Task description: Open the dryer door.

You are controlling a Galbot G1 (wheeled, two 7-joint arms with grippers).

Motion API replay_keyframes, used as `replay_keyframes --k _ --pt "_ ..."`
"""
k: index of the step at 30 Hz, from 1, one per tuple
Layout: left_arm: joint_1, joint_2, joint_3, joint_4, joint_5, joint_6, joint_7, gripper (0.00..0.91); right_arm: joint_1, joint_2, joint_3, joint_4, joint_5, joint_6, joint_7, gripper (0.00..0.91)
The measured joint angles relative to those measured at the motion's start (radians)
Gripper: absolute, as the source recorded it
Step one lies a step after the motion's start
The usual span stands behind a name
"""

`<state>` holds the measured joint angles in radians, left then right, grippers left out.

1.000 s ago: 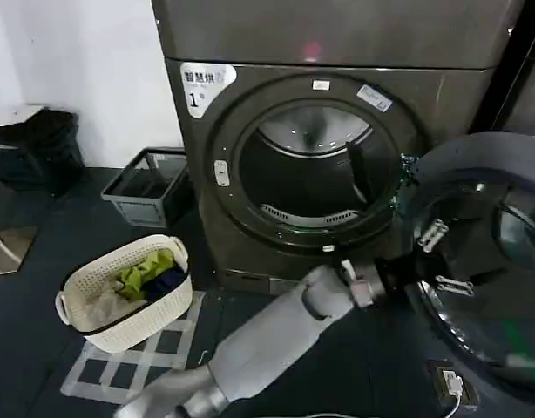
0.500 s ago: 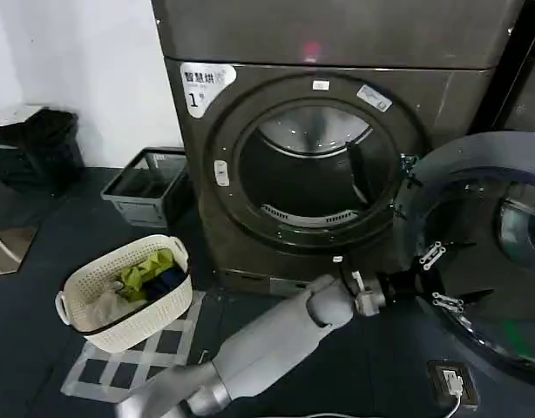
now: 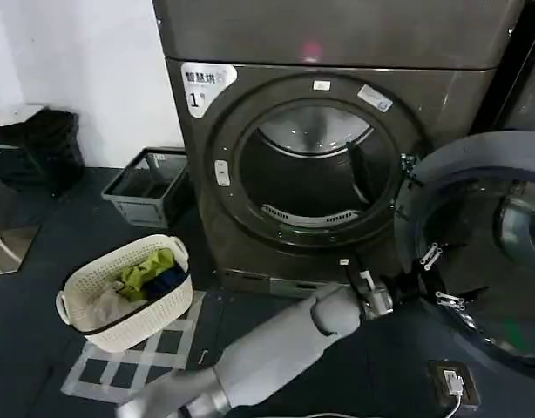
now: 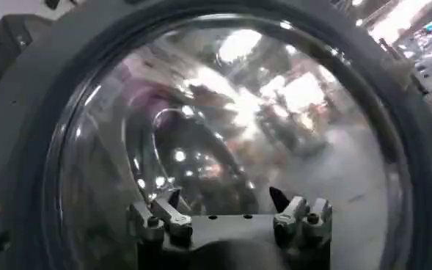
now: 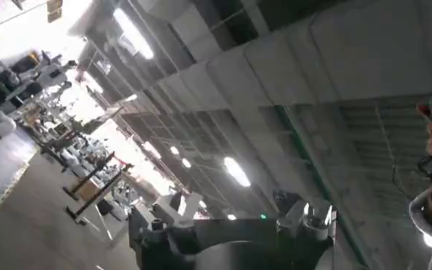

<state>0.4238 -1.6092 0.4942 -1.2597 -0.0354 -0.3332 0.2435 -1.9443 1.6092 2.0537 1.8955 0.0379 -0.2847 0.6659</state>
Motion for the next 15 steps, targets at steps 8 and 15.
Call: replay_keyframes --k 8,15 --pt "0.043 0.000 -0.019 -0.150 -0.032 0.044 0.016 0.907 0.015 0.000 -0.008 0.008 0.000 -0.002 -0.035 0.907" --pt "0.086 0.155 -0.054 -0.365 -0.152 0.164 0.028 0.907 0.034 0.000 -0.022 0.008 0.003 0.000 -0.069 0.907"
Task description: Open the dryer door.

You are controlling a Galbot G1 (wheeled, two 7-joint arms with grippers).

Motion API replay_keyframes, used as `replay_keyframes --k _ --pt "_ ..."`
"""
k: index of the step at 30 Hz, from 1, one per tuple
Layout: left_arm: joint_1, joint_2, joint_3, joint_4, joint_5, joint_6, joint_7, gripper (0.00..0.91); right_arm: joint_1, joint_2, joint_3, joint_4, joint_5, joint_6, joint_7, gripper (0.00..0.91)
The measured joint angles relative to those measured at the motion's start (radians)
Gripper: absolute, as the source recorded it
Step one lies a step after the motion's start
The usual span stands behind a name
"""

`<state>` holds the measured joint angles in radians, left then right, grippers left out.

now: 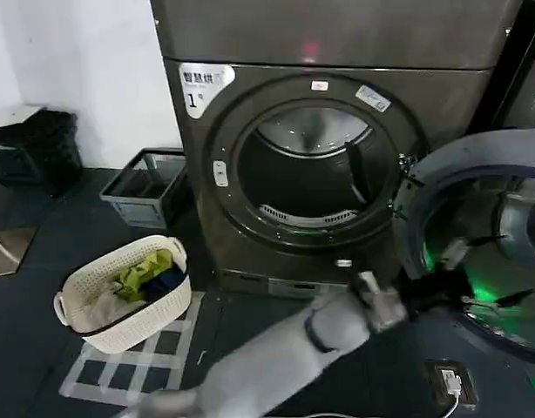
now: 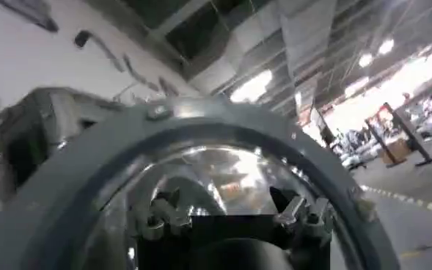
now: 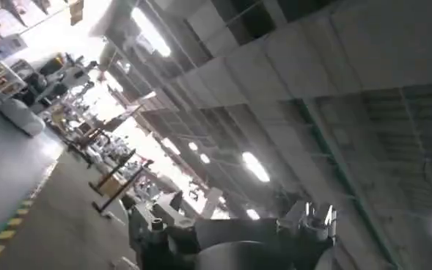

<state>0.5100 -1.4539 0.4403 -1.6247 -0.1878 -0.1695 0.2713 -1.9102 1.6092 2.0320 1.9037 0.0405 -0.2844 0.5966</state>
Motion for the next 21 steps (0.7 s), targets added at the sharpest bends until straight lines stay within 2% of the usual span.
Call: replay_keyframes --k 6,9,14,21 --pt "0.045 0.235 -0.060 -0.187 -0.132 0.097 -0.010 0.907 0.013 0.000 -0.023 -0.003 0.031 0.002 -0.018 0.907" --pt "0.077 0.343 -0.104 -0.272 -0.198 0.143 -0.027 0.907 0.020 0.000 -0.038 -0.006 0.035 0.021 -0.026 0.907" --pt "0.135 0.520 -0.207 -0.383 -0.326 0.229 -0.089 0.907 0.036 0.000 -0.066 -0.016 0.033 0.046 -0.034 0.907" --pt "0.248 0.727 -0.382 -0.500 -0.496 0.355 -0.173 0.907 0.057 0.000 -0.101 -0.017 0.033 0.046 -0.060 0.907"
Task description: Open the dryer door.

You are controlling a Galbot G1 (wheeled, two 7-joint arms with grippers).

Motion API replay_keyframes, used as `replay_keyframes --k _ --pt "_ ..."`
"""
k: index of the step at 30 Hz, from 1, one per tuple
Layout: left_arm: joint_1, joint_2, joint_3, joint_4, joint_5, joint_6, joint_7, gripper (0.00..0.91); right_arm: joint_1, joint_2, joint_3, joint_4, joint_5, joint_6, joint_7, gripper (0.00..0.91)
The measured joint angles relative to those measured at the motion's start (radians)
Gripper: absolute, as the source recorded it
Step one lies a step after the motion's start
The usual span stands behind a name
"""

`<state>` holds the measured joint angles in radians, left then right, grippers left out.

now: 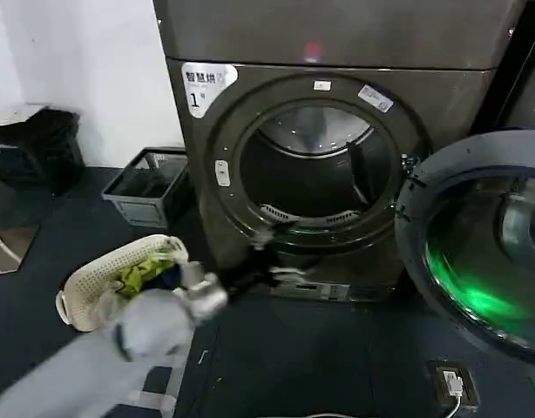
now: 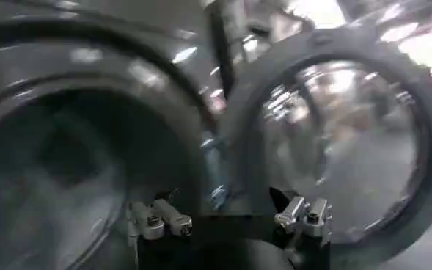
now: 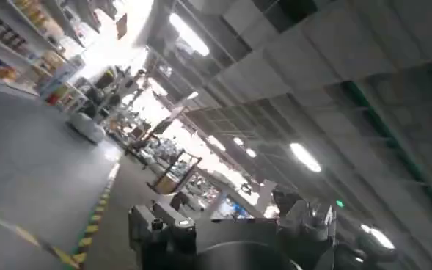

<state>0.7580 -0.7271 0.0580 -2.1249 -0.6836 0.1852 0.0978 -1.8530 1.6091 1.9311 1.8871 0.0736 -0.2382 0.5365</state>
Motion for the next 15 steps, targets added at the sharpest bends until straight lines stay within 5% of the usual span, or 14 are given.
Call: replay_keyframes --k 8,15 --pt "0.183 0.160 -0.205 -0.041 -0.070 0.142 -0.147 0.907 0.010 -0.002 -0.031 -0.009 0.012 -0.001 -0.017 0.907" --pt "0.339 0.267 -0.413 -0.050 -0.324 0.359 -0.369 0.907 0.010 -0.044 -0.053 -0.034 0.024 0.029 -0.022 0.907"
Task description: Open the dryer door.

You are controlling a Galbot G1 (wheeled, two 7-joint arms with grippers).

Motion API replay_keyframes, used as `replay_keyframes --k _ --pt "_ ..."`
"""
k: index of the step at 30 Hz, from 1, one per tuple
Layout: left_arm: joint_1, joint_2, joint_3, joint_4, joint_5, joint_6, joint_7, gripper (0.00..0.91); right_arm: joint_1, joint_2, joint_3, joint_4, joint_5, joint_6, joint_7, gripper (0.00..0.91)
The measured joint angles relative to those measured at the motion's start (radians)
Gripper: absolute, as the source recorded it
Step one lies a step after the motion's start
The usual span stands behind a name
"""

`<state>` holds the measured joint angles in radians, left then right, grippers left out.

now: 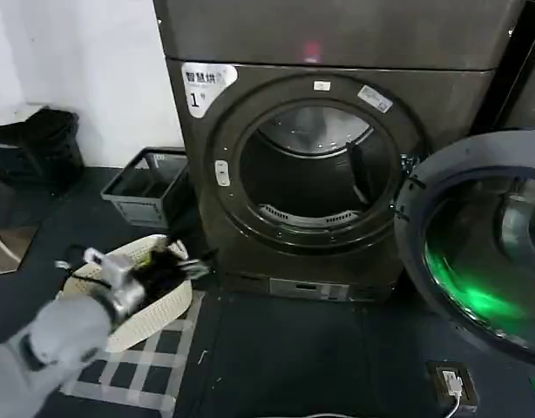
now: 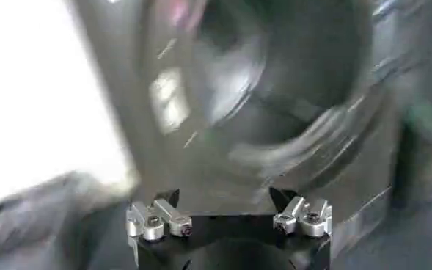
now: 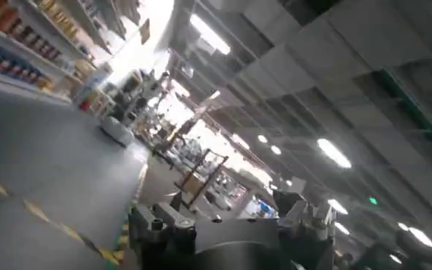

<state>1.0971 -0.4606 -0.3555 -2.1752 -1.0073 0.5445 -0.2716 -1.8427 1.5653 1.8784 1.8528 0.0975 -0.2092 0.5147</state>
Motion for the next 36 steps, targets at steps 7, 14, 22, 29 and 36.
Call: replay_keyframes --k 7,14,22,29,36 --pt "0.125 0.070 -0.232 0.035 -0.318 0.194 -0.198 0.907 0.003 -0.007 -0.024 -0.025 0.004 0.028 -0.013 0.907" --pt "0.186 0.093 -0.358 0.114 -0.534 0.193 -0.353 0.907 -0.002 -0.006 -0.027 -0.043 0.019 0.048 -0.020 0.907" --pt "0.169 0.131 -0.380 0.254 -0.790 0.193 -0.475 0.907 -0.004 -0.001 -0.027 -0.073 0.036 0.129 -0.051 0.907" --pt "0.148 0.160 -0.338 0.397 -1.033 0.192 -0.552 0.907 0.000 0.000 -0.030 -0.088 0.047 0.143 -0.054 0.907" --pt "0.106 0.165 -0.297 0.504 -1.145 0.192 -0.570 0.907 0.004 0.005 -0.033 -0.088 0.066 0.149 -0.061 0.907"
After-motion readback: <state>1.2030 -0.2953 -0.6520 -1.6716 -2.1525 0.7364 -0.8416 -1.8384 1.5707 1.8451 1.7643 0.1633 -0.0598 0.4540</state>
